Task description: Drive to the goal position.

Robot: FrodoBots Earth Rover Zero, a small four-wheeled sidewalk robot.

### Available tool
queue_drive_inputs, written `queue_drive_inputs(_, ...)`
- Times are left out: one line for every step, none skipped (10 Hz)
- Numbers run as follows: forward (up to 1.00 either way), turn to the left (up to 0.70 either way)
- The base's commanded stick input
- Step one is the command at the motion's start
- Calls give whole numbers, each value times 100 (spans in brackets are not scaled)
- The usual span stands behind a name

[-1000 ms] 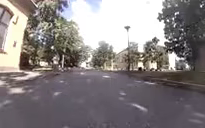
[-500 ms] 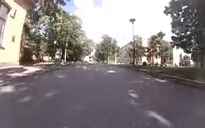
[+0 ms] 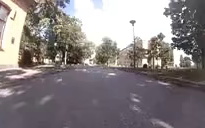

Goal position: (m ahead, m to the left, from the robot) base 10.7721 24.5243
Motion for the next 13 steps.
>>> queue_drive_inputs(100,0)
queue_drive_inputs(100,0)
queue_drive_inputs(100,0)
queue_drive_inputs(100,0)
queue_drive_inputs(100,0)
queue_drive_inputs(100,0)
queue_drive_inputs(100,0)
queue_drive_inputs(100,0)
queue_drive_inputs(100,0)
queue_drive_inputs(100,0)
queue_drive_inputs(100,0)
queue_drive_inputs(100,0)
queue_drive_inputs(100,0)
